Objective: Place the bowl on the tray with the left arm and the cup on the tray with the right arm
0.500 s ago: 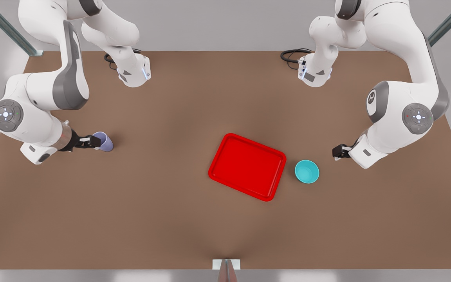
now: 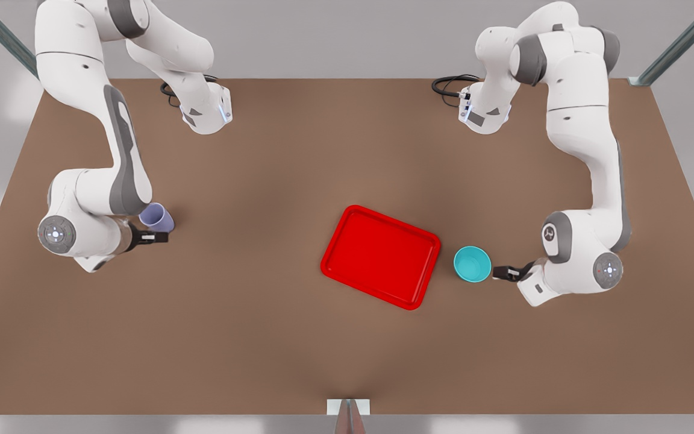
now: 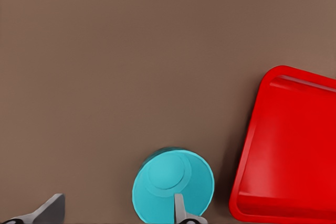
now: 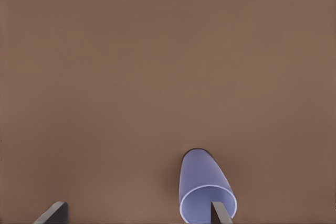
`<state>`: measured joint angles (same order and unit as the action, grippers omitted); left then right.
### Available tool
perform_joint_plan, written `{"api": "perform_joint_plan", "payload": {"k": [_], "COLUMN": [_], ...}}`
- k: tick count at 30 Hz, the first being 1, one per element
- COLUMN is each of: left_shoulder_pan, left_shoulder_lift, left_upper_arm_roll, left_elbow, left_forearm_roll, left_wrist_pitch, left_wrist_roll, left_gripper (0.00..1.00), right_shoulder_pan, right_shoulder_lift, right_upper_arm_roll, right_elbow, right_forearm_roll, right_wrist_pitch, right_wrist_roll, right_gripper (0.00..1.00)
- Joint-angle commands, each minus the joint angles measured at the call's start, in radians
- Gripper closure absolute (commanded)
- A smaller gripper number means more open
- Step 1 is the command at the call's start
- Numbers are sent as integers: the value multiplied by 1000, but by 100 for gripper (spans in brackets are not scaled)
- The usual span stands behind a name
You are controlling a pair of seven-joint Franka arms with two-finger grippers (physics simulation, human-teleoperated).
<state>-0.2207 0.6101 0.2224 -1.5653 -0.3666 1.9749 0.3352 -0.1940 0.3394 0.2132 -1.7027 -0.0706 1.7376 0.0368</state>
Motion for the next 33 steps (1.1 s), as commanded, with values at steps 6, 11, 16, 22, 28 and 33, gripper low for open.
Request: {"api": "perform_joint_plan", "payload": {"k": [6,11,16,22,28,33], "left_shoulder_pan": [0,14,14,1,3,3], "left_shoulder_lift": [25,48,57,85,88,94], "left_upper_arm_roll": [-3,-34,-34,-34,-32,-32], "left_elbow": [-114,-128,-128,-128,-128,-128], "left_forearm_roll": [-164,-169,-161,-160,-157,-135], "left_wrist_pitch": [134,133,125,102,85,85], "left_wrist_roll": [119,150,205,205,206,205], "left_gripper": [0,0,0,0,20,47], "right_shoulder_pan": [2,1,-15,-18,-18,-16], "right_shoulder_lift": [90,96,113,121,125,125], "right_upper_arm_roll": [0,0,-2,-2,0,-2], "right_elbow": [92,109,144,146,156,158], "right_forearm_roll": [-2,0,-2,3,5,5], "right_wrist_pitch": [7,34,36,36,36,36], "right_wrist_roll": [3,3,-2,2,2,3], "right_gripper": [0,0,0,0,0,0]}}
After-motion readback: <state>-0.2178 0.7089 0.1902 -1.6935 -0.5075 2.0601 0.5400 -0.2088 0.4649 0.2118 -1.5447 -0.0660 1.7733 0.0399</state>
